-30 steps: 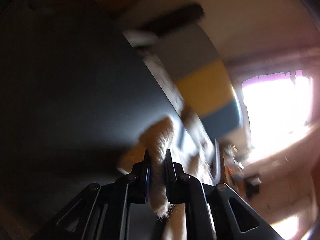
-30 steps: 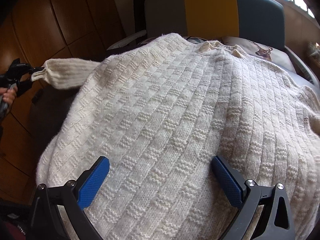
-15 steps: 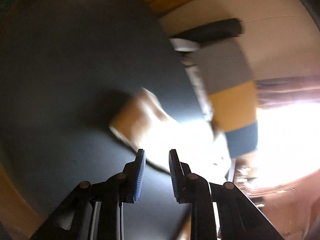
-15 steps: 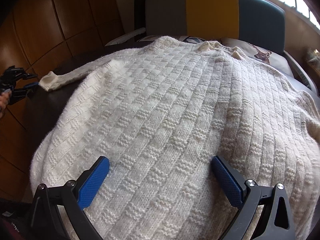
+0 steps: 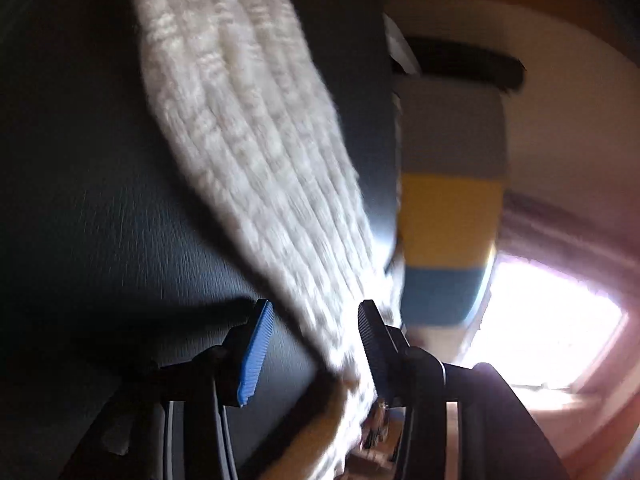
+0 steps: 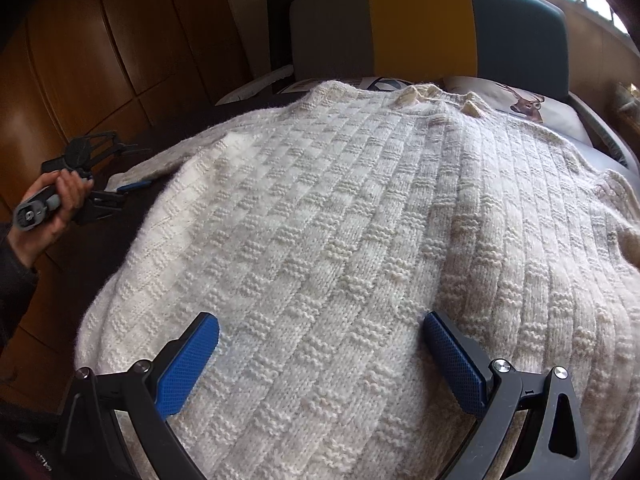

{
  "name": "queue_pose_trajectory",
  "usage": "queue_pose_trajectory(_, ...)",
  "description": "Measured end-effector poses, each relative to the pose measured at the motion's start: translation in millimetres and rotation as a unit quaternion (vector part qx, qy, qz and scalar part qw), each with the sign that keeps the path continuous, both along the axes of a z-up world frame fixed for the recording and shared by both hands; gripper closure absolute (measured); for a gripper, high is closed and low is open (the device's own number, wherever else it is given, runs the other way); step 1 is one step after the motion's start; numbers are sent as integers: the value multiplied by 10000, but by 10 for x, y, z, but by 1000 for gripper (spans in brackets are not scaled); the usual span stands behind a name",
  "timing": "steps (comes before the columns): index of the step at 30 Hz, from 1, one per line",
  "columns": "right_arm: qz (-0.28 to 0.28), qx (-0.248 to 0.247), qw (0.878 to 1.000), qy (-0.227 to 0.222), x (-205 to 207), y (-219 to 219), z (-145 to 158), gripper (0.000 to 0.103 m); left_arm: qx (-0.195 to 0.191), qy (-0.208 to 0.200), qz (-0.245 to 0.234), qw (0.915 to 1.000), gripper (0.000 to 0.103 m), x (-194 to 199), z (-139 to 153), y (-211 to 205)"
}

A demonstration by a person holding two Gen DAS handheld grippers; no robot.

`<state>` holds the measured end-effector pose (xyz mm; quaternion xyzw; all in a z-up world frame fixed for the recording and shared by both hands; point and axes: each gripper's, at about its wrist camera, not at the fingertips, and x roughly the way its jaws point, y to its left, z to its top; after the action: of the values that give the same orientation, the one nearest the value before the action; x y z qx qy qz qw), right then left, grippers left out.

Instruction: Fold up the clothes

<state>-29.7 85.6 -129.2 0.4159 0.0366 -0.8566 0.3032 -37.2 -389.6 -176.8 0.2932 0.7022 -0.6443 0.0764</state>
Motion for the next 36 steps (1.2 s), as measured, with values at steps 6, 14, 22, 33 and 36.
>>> queue_pose_trajectory(6,-47,404,9992,63,13,-101,-25,0,-748,-250,223,9966,99,-168,221,-251)
queue_pose_trajectory(14,35,562,9984,96,5,-138,-67,0,-1399,-883,-145,9861,95,-279,321,-645)
queue_pose_trajectory(22,204,282,9993,-169,-89,-92,123,0,-1920,8,-1843,9639,86,-172,721,226)
queue_pose_trajectory(33,-1582,1270,9771,-639,-1223,783,-102,0,-2896,-529,-3327,8959,83,-236,541,1526)
queue_pose_trajectory(36,-1865,1139,9746,-491,-1139,1044,-130,0,-3281,-731,-3378,8791,87,-450,537,1568)
